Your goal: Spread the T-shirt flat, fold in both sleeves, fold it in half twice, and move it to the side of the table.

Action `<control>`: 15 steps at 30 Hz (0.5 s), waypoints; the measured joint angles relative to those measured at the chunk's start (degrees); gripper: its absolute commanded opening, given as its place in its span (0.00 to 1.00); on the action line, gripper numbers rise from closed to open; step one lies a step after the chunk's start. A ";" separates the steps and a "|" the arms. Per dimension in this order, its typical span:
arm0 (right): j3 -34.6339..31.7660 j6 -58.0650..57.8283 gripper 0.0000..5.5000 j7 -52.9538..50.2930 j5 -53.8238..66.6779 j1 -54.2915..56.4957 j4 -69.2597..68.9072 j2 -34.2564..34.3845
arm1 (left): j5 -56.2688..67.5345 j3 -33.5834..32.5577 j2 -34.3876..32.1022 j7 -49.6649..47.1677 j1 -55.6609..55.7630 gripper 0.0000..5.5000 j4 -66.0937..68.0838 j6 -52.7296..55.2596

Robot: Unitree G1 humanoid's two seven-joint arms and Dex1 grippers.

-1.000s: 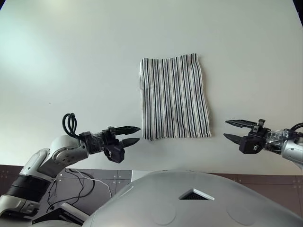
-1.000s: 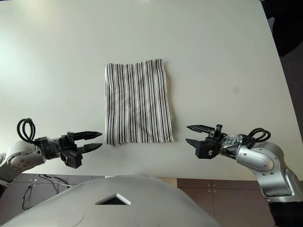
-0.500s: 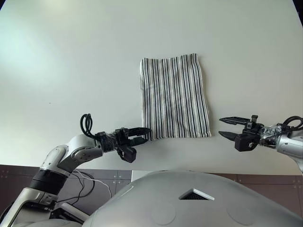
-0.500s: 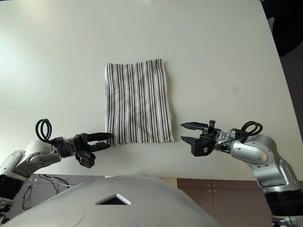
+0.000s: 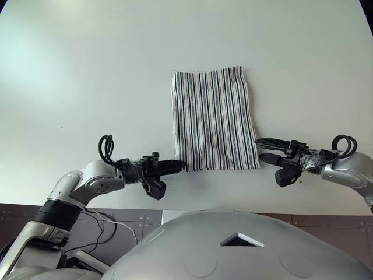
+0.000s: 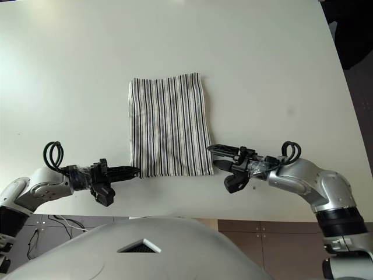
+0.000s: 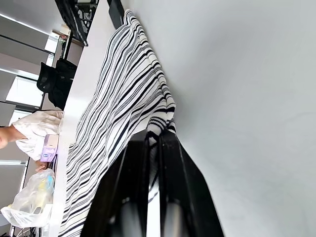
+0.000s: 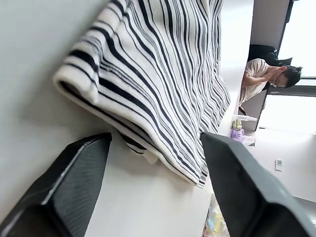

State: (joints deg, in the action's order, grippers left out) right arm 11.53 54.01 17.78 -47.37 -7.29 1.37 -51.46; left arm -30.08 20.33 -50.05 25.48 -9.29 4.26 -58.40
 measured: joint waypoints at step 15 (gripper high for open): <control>13.13 1.69 0.46 -17.41 -12.27 11.59 6.03 0.13 | 0.72 3.17 -0.28 1.72 4.78 0.02 3.14 -2.66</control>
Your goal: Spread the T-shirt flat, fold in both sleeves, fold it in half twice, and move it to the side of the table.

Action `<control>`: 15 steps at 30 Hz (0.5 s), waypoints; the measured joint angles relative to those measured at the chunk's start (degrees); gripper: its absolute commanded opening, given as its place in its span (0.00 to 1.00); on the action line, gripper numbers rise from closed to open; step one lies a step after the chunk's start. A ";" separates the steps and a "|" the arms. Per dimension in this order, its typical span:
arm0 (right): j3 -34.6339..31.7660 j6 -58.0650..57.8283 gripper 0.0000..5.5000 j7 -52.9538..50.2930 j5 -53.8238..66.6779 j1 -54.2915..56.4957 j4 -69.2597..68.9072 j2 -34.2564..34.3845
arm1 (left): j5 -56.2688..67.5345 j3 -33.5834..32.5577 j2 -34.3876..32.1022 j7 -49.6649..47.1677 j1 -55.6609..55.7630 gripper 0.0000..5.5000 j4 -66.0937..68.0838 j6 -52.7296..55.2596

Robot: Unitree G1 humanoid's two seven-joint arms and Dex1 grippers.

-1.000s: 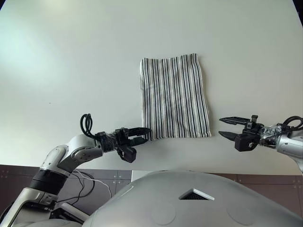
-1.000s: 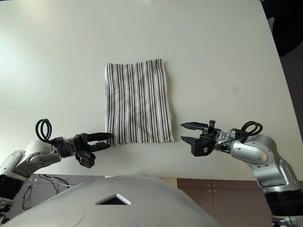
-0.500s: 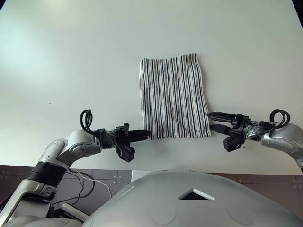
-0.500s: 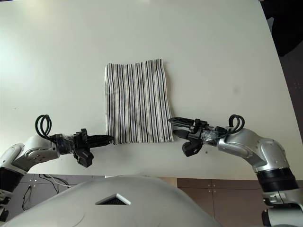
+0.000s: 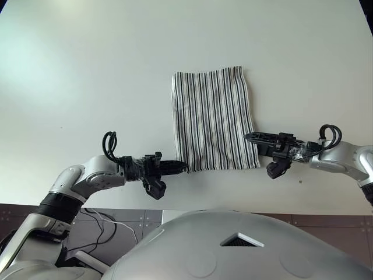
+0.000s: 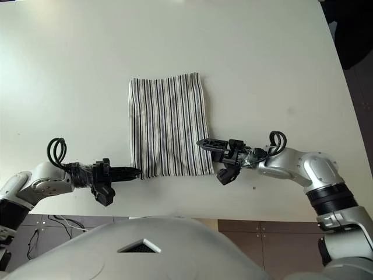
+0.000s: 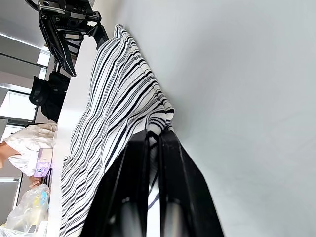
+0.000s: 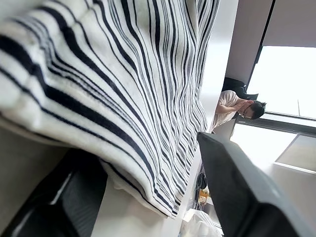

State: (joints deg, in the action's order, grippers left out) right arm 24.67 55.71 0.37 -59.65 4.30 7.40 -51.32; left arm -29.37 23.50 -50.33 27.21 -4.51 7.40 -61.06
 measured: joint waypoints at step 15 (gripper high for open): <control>9.26 1.04 0.07 -5.00 1.45 4.22 2.86 -1.97 | 4.52 1.44 -1.21 1.74 -0.92 0.02 -0.28 0.72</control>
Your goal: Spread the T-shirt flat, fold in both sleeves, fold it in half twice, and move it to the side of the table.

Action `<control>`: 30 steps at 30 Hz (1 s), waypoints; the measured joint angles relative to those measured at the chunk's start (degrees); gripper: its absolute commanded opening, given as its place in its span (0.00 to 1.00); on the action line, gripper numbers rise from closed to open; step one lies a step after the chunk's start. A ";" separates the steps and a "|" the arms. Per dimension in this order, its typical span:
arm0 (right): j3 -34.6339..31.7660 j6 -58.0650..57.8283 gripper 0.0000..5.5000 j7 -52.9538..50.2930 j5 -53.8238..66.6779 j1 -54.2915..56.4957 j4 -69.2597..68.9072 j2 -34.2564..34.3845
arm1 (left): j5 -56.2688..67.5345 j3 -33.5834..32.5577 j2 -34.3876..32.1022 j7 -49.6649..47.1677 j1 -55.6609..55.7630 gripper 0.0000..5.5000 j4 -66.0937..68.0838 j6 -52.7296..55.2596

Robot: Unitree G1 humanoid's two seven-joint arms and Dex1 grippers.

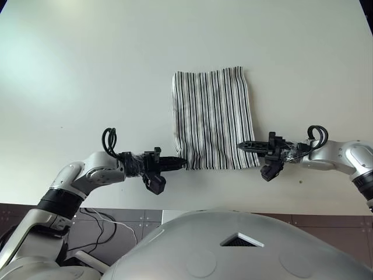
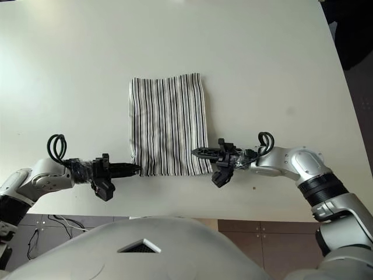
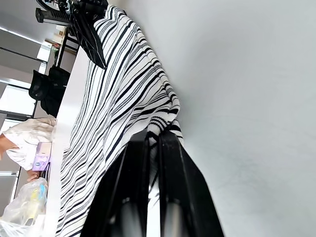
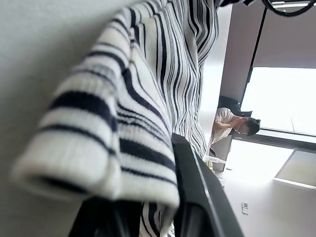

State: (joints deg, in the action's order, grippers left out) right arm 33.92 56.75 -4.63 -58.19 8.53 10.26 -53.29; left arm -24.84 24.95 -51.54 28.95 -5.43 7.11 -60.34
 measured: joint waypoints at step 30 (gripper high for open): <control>-16.51 -58.61 0.02 51.89 91.89 -6.07 -14.13 -1.85 | 46.13 0.26 15.80 23.47 30.05 0.02 4.48 62.78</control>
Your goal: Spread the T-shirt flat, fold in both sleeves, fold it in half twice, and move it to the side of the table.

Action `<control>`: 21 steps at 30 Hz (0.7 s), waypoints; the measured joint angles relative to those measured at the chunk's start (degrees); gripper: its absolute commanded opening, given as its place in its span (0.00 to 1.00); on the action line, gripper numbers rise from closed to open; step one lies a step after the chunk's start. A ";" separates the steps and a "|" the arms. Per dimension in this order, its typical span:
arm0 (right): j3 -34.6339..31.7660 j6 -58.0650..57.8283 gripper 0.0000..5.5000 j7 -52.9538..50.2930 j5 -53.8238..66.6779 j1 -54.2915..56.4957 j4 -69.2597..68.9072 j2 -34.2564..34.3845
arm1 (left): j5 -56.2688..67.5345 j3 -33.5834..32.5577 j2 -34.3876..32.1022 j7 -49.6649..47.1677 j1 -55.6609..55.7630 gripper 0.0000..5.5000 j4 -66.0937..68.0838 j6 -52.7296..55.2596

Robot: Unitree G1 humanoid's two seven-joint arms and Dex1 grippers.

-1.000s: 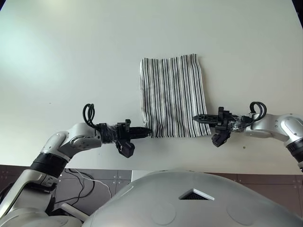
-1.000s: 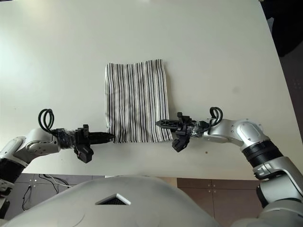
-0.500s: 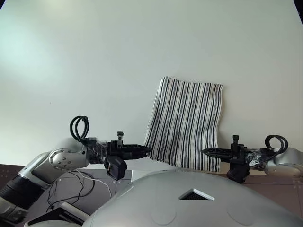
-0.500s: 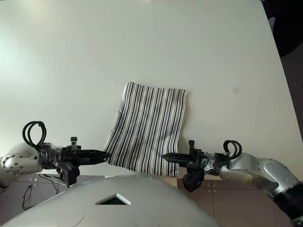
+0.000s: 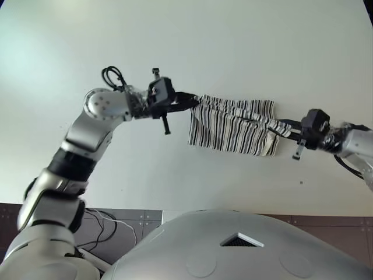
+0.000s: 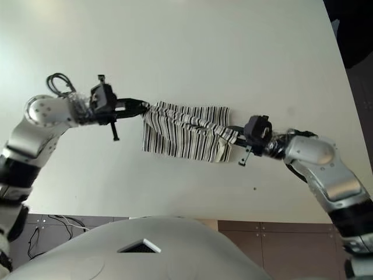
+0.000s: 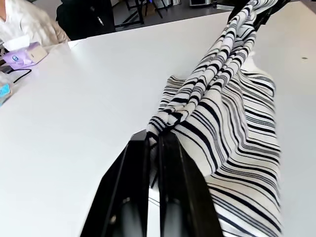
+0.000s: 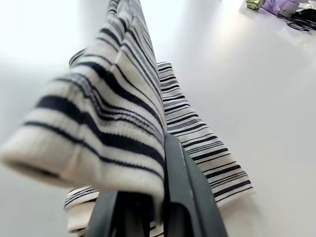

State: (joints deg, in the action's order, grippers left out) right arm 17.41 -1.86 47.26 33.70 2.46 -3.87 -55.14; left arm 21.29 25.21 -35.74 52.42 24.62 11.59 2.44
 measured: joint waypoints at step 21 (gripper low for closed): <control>-12.37 -13.44 0.18 10.00 -12.08 9.72 15.39 11.38 | -11.32 -16.71 15.42 -10.22 1.55 0.16 15.54 -11.84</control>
State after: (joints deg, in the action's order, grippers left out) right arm 5.04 -15.29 57.26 21.62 12.18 11.52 -43.76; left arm 9.97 8.50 -20.32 42.20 26.17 27.13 -9.40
